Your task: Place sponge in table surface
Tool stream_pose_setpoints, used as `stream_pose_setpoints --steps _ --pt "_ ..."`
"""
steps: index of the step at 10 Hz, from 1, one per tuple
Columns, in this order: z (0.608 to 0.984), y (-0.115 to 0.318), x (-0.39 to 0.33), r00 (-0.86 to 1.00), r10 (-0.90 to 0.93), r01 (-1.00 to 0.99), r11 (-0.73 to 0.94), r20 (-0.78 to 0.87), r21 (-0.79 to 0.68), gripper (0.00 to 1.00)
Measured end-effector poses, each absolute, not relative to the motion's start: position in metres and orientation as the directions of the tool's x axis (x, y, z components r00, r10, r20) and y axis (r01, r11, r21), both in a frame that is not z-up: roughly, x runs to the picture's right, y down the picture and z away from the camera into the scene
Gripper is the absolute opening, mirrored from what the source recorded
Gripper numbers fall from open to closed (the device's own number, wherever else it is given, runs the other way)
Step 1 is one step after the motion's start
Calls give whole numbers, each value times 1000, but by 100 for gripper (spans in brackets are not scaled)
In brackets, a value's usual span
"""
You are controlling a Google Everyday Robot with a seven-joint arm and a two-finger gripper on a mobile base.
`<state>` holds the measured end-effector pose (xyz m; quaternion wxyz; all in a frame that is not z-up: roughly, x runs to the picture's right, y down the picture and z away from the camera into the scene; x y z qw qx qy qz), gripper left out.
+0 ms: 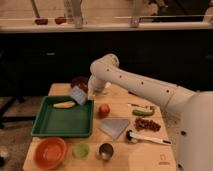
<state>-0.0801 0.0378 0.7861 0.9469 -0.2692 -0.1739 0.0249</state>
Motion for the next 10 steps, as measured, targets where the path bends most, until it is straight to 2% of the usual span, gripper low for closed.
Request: stream_pose_setpoints --steps 4,7,10 --pt "788 36 -79 943 143 32 859 300 -511 0" --pt "802 5 -51 952 191 -56 878 240 -476 0" --pt "802 -5 -24 952 234 -122 882 198 -456 0"
